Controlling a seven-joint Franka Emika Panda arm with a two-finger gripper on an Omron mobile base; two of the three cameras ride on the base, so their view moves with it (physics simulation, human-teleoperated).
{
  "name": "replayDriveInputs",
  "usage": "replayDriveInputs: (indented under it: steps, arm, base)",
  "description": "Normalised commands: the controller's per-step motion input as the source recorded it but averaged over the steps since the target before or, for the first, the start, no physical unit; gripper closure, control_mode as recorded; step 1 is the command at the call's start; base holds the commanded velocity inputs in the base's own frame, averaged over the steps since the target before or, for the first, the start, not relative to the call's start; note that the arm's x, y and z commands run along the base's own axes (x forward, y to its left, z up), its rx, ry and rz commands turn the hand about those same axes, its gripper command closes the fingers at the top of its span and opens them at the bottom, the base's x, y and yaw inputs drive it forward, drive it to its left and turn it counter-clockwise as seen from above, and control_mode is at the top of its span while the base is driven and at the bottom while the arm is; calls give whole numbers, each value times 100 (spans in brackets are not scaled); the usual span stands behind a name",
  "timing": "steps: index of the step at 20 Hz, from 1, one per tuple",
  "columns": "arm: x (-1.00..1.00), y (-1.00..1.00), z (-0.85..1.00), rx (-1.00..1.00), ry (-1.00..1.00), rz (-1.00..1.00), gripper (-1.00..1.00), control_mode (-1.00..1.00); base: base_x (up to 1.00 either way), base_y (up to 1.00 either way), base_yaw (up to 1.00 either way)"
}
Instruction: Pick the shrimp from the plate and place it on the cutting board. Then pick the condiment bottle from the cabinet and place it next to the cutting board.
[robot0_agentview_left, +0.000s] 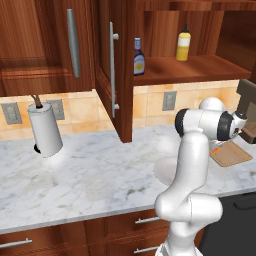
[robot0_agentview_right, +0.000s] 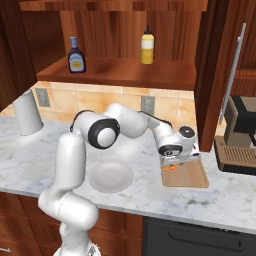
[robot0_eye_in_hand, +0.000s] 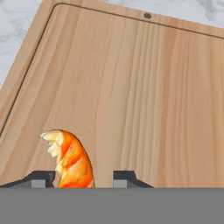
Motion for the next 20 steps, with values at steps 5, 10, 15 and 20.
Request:
replayDriveInputs:
  steps: [5,10,15,20]
  arm:
    - [4,2,-15,0,-6,4,-100,-100]
    - [-35,30,3,-3,-13,3,-100,-100]
    - [-48,59,23,-12,-21,3,-100,-100]
    - [-44,76,36,-13,-14,1,-100,-100]
  base:
    - [0,0,0]
    - [0,0,0]
    - [0,0,0]
    - [0,0,0]
